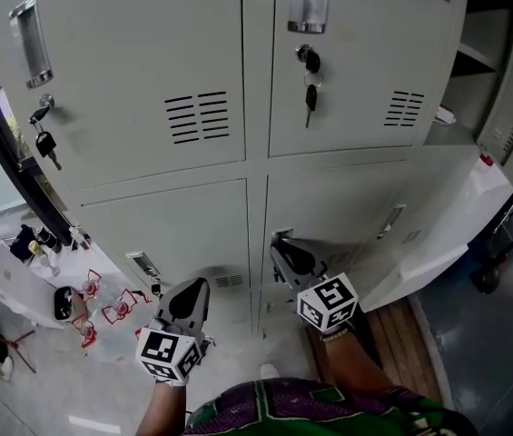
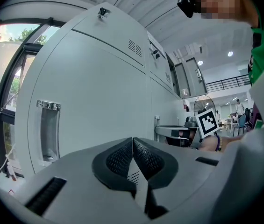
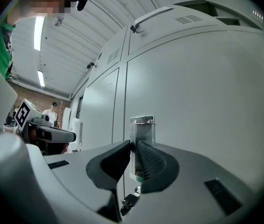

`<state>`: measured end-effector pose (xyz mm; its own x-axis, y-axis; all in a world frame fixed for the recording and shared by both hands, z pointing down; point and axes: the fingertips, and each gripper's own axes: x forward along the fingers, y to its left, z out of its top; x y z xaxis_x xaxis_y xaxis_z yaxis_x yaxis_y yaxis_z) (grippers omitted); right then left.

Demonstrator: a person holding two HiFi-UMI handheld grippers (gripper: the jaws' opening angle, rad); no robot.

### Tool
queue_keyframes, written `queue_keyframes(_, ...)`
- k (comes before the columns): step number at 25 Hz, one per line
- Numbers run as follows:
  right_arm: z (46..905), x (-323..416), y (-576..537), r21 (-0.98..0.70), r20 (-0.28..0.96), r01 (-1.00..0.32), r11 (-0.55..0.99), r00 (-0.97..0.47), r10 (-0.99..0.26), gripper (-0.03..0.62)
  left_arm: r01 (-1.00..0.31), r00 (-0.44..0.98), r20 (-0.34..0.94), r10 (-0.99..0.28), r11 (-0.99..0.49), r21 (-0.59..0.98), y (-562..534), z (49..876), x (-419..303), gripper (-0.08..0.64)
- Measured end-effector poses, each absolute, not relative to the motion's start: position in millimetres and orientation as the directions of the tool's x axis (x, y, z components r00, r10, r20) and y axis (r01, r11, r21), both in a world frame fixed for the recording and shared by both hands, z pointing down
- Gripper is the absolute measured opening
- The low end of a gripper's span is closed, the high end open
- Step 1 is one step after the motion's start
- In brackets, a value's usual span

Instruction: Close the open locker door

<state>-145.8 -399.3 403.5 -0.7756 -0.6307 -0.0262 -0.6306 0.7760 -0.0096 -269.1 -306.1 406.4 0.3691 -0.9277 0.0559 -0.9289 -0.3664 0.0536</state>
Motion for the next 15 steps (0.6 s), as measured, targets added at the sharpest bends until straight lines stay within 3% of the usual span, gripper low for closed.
queue_keyframes(8,396.3,-130.9,-398.2,0.019,-0.053,-0.668,0.744,-0.744,-0.666,0.045,-0.928,0.372,0.064,-0.926,-0.369,0.058,-298.6,410.9,-269.6,0.023)
queue_keyframes(15,390.5,-116.6,-392.8,0.022,-0.059,-0.704,0.71,-0.71,-0.702,-0.001,-0.925,0.38,0.065,-0.923,-0.376,0.059,-287.3,412.2,-267.2,0.023)
